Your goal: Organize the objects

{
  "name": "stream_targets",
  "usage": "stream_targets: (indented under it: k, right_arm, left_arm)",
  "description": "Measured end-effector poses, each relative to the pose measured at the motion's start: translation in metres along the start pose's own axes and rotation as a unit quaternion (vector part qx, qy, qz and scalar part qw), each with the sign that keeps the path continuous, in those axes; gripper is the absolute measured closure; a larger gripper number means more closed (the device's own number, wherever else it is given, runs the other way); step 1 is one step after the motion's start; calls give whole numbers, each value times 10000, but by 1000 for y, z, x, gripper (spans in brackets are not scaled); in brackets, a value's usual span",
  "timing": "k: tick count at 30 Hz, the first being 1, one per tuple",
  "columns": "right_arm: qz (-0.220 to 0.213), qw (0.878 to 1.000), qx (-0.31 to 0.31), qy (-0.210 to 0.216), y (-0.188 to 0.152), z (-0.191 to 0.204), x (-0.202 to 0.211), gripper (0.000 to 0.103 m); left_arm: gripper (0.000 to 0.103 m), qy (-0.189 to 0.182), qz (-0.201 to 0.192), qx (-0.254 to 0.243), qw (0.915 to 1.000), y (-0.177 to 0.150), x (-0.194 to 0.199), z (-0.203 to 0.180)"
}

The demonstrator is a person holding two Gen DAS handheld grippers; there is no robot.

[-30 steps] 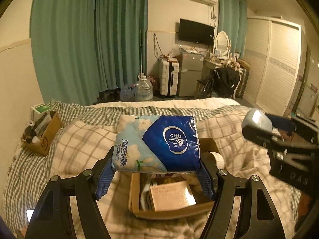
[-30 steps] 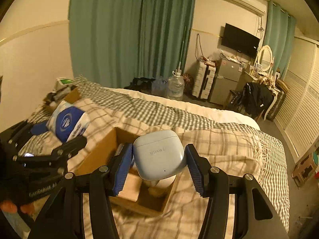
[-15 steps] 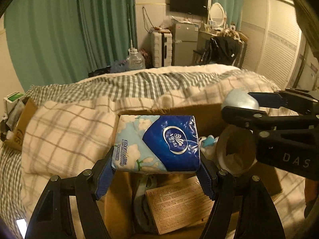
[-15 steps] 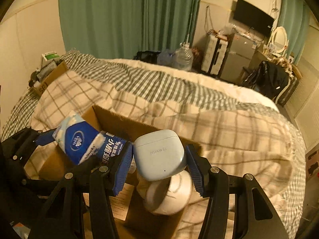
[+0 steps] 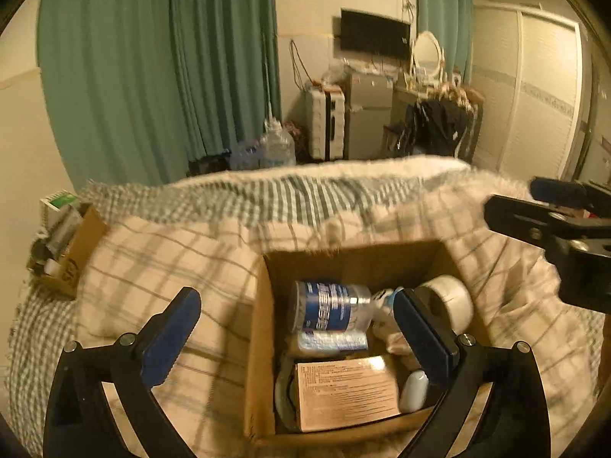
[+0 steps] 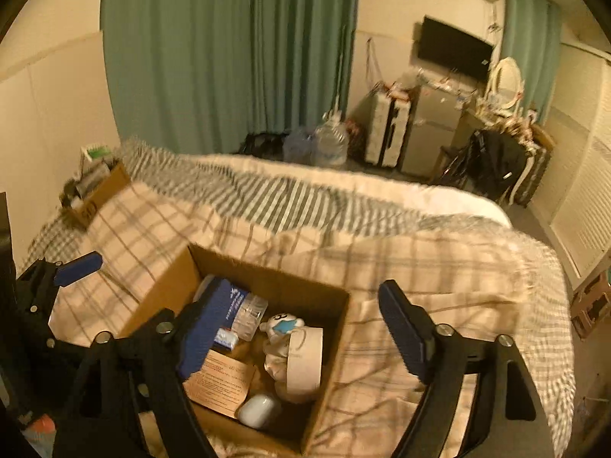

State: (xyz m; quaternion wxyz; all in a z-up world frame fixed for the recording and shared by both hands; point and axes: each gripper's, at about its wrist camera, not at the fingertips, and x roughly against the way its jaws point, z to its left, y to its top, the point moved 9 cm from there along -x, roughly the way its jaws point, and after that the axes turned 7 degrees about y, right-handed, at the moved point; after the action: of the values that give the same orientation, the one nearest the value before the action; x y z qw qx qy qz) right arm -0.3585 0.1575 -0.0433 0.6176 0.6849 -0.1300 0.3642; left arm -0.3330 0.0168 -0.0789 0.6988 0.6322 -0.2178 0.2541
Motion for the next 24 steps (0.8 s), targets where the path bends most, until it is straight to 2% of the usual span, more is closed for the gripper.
stream_targets:
  k: [3,7,10,15,20,24]
  right_arm:
    - [-316,9993,-99,-177,10,-3,48,9]
    - [-752,9959,-166,-477,14,-6,111,0]
    - [-1065,9926,-206,-550,11,-5,154,0]
    - [-1463,9858,-205,-801,-6,-1,211,0]
    - [-1675,9806,-114,-1016,-41,9,239,0]
    - [-1664,9822,-220,-849,-73,17,228,0]
  left_arm:
    - [0,33,-333,129,9994,17,40,10]
    - [0,128,-844,123,9963,35,98,22]
    - [0,174,-1202,216,9924,41,140,32]
    - [0,139,-1554,293,9873,32,194,40]
    - [0,112,-1747,475,9834,4,220,42]
    - [0,-76,-1673,623,9839,-25,213,34]
